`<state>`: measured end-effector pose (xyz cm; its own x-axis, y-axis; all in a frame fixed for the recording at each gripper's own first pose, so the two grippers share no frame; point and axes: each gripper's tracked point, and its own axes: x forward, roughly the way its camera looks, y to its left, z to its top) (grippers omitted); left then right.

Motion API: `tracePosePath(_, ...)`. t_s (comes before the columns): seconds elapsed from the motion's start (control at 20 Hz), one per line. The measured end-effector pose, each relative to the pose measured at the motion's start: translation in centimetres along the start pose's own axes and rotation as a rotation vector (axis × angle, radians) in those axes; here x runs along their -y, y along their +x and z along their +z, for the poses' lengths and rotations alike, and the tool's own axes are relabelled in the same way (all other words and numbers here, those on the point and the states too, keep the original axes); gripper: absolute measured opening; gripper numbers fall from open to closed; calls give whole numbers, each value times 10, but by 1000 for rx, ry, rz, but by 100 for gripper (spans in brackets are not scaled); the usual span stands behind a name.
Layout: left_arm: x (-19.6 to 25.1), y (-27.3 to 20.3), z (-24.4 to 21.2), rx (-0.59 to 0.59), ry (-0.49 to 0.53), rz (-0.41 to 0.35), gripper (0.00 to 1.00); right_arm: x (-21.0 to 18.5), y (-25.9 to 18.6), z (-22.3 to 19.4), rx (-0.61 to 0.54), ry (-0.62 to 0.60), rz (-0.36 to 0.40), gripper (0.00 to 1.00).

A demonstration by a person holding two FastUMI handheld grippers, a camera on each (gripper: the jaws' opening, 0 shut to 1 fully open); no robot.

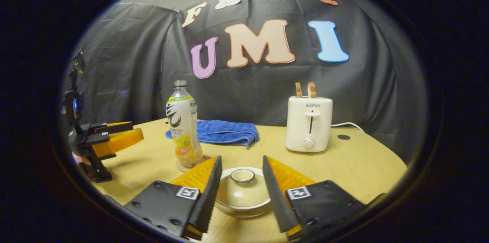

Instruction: Open the teacup lid with one hand, grasp the water bottle and pour water into the teacup with the other hand; after pouring, place the water bottle on the coaster and then close the teacup lid.

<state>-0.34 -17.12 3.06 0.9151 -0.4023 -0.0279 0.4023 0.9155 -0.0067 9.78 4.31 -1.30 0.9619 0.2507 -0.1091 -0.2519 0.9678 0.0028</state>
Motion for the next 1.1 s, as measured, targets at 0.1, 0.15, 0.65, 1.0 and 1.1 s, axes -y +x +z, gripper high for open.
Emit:
tracePosePath(0.1, 0, 0, 0, 0, 0, 0, 93, 3, -5, 4, 31, -2, -21, 75)
tracePosePath(0.15, 0, 0, 1, 0, 0, 0, 93, 4, -9, 6, 46, 0, -31, 80)
tracePosePath(0.65, -13, -12, 0, -3, -2, 80, 93, 32, -49, 11, 107, 8, -200, 99)
tracePosePath(1.0, -17, -20, 0, -2, 1, 113, 93, 45, -60, 11, 109, 11, -280, 99)
tracePosePath(1.1, -17, -19, 0, -1, 2, 113, 93, 45, -60, 12, 109, 11, -280, 99)
